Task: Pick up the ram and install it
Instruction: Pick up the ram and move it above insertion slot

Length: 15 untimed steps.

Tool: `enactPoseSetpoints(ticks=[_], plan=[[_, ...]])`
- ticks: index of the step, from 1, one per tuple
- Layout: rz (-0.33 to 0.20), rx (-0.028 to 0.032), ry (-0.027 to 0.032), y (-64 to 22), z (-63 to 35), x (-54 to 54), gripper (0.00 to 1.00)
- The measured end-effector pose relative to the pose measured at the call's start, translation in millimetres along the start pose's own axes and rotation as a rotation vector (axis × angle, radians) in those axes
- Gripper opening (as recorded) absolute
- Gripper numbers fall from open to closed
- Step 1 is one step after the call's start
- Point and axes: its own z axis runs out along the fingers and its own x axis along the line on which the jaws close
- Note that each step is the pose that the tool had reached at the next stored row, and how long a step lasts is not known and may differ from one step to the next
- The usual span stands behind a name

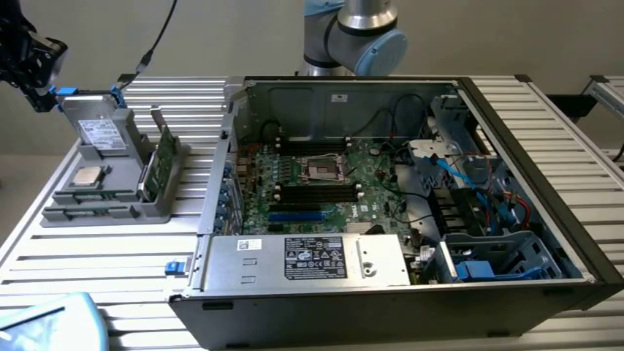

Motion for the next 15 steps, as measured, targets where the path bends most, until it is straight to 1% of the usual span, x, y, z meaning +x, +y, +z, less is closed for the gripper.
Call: enactPoseSetpoints(ticks=[15], plan=[[-0.273, 0.0145, 0.014, 0.0, 0.4, 0.0, 0.11]])
